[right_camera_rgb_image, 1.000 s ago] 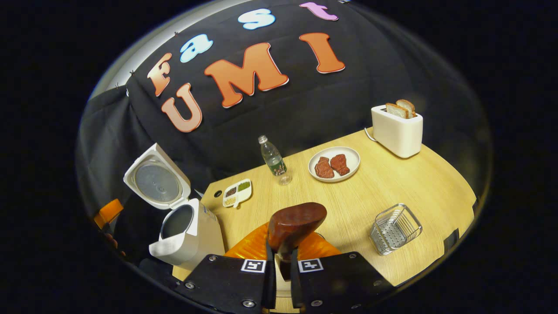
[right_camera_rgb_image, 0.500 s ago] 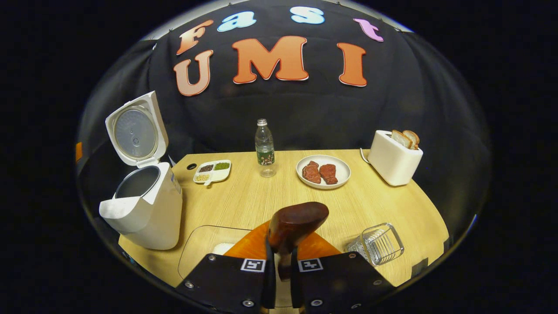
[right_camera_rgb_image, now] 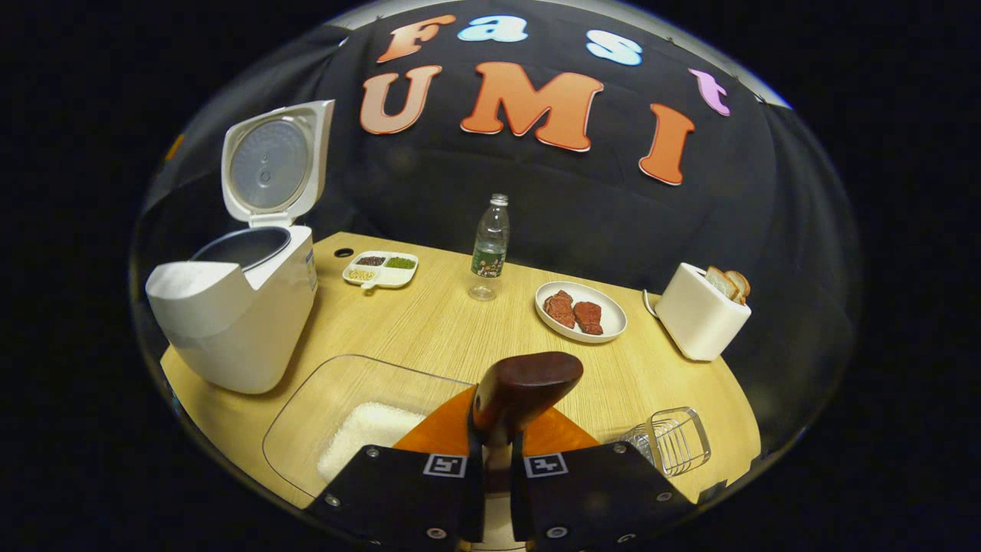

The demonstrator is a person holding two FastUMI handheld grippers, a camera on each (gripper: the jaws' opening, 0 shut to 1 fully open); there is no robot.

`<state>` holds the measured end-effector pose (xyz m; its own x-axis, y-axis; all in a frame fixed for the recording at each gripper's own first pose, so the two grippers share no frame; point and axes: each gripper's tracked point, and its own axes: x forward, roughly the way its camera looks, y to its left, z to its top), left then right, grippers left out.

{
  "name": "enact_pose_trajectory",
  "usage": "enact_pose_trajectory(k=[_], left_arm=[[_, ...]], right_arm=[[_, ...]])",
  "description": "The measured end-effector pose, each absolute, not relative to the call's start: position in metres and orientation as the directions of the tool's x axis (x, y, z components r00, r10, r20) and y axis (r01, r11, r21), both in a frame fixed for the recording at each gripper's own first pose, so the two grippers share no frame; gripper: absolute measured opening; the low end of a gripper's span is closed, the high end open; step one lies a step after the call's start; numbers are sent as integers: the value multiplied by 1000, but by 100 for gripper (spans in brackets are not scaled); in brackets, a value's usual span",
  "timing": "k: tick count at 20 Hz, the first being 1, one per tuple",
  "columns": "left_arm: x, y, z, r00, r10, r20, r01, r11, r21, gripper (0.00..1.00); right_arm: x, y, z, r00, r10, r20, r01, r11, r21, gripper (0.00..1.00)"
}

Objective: Close the left gripper, press the button to open the rice cooker; take a wooden spoon from the chopstick holder with the right hand, scoop a spoonful of rice and pour it into the rice cooker, then put the wooden spoon back into the chopstick holder.

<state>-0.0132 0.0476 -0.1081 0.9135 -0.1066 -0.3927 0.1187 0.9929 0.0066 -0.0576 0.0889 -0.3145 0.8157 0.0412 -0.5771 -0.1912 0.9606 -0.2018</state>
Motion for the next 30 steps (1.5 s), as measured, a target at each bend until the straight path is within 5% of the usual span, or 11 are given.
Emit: enact_pose_trajectory(k=[12,20,30], left_arm=[[-18,53,-123,898,-112,-425,123,992,-1,100],[-22,73,-128,894,-113,-434,127,992,3,100],[-25,72,-121,900,-122,-419,141,990,16,99]], right_arm=[[-74,156,-321,784,153,-601,-241,968,-68,13],[-68,148,-326,720,181,-670,-31,973,230,13],[-64,145,-329,662,297,-688,127,860,494,13]])
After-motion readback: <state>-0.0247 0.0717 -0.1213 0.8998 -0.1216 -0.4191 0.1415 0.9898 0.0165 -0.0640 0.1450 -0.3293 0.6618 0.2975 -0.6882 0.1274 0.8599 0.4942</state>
